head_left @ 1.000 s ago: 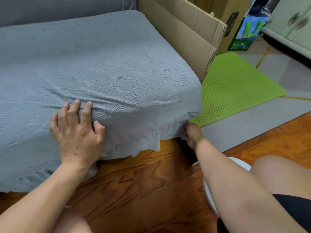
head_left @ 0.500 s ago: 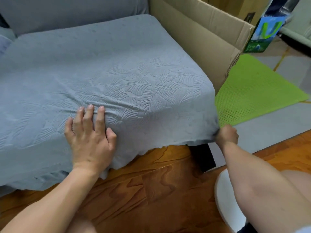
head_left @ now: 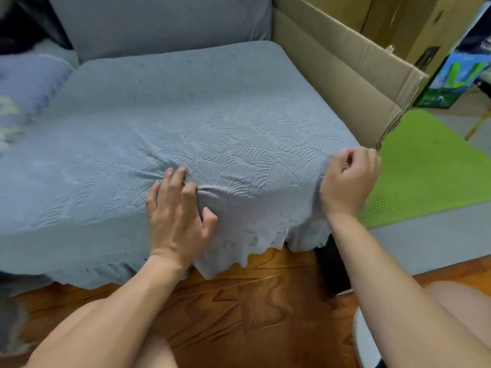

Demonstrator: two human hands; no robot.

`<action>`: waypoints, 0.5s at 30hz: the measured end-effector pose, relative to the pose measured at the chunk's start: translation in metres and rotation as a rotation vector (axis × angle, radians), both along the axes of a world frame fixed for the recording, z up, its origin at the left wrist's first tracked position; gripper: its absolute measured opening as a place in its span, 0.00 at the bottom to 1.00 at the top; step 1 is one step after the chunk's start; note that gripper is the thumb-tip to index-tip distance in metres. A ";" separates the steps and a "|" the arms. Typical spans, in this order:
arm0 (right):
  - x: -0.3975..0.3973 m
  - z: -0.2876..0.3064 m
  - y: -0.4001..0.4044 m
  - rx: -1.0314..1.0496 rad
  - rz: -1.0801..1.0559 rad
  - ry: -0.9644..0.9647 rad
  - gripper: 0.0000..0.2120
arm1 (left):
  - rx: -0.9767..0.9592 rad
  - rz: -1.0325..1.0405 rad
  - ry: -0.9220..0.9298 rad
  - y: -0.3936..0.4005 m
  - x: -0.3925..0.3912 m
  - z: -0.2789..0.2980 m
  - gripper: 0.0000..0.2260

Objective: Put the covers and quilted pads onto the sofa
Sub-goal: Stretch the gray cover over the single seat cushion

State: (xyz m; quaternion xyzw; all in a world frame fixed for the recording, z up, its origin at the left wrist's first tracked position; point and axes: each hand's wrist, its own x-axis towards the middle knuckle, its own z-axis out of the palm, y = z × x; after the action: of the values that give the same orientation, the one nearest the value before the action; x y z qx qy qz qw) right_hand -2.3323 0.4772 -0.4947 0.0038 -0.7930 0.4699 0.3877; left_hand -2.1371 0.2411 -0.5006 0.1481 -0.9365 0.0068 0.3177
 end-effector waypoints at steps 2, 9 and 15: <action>0.020 0.025 -0.043 0.361 0.347 0.091 0.08 | 0.020 -0.064 0.001 -0.002 0.008 0.006 0.21; 0.057 0.038 -0.108 0.800 0.775 0.040 0.16 | -0.007 0.411 -0.117 -0.122 0.087 0.043 0.19; 0.039 0.059 -0.131 0.861 0.884 -0.157 0.11 | -0.032 0.314 -0.461 -0.167 0.098 0.059 0.13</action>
State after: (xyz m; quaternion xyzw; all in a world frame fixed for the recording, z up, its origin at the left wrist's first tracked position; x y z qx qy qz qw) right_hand -2.2935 0.3466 -0.4362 0.4532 -0.8609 0.2229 0.0608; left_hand -2.0388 0.0739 -0.4420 0.2811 -0.9494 0.1042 0.0934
